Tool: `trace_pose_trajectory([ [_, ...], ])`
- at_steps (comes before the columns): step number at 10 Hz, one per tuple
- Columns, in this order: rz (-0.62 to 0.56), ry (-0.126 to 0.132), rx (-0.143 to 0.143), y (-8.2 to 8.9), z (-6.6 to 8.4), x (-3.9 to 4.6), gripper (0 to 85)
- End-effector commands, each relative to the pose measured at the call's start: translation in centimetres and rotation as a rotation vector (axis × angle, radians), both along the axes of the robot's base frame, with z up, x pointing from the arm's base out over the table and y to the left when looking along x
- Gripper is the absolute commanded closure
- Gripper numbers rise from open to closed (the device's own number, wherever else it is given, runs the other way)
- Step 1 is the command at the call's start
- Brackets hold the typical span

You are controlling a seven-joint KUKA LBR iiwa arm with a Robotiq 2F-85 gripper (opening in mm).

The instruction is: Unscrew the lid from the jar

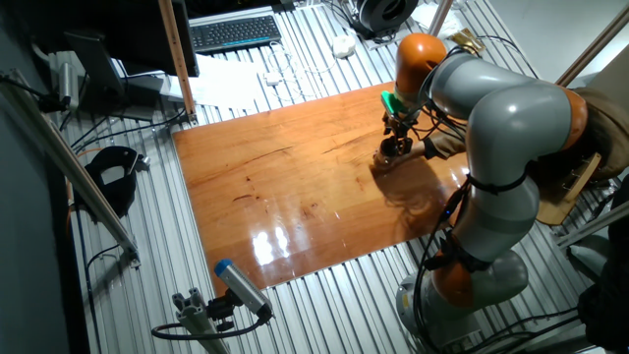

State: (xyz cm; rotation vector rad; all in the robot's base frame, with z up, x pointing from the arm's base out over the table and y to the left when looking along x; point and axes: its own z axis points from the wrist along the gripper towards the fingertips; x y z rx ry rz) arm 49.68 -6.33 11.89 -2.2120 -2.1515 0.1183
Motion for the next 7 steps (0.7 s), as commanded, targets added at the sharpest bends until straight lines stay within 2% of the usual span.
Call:
trace_pose_trajectory([
  [1,0.002,-0.001,0.003,0.0,-0.01,-0.01,17.0],
  [3,0.009,-0.002,0.005,0.0,-0.01,-0.02,17.0],
  [4,0.017,-0.005,0.013,0.0,-0.01,-0.02,34.0],
  [6,0.075,-0.014,0.027,-0.01,0.01,-0.04,34.0],
  [7,0.104,-0.017,0.039,-0.02,0.01,-0.05,51.0],
])
